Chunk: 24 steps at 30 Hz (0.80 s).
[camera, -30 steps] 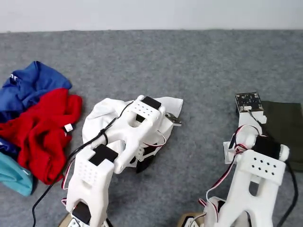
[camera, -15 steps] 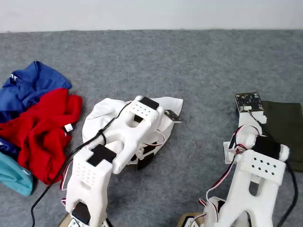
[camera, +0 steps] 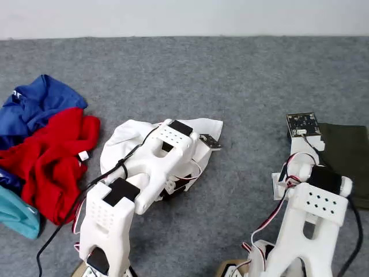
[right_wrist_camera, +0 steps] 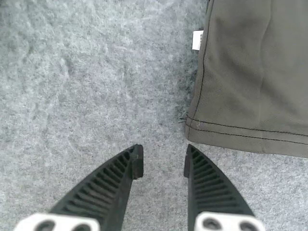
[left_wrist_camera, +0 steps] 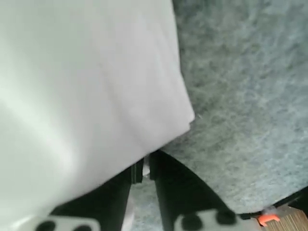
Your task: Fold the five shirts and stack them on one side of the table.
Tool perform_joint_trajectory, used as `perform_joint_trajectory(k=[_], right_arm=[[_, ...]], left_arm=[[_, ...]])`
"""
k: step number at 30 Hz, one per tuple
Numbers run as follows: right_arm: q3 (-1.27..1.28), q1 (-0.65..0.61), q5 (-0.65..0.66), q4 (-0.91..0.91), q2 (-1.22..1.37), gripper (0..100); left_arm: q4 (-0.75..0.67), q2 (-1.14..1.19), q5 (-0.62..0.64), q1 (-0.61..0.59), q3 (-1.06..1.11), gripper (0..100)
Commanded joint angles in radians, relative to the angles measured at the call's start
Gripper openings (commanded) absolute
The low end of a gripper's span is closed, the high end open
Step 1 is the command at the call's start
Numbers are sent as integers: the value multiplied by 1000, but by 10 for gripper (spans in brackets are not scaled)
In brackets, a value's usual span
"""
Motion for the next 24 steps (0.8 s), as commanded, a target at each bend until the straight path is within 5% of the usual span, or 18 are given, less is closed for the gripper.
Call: perform_joint_trajectory(k=[1,7,24], right_arm=[[-5,10,-9,-13,1,151],[-5,10,-9,-13,1,151],[-5,7,-11,-13,1,151]], left_arm=[[-48,-8,-2,-14,-27,14],[176,-114,-5,-14,-262,14],[181,-497,-5,-178,-225,14]])
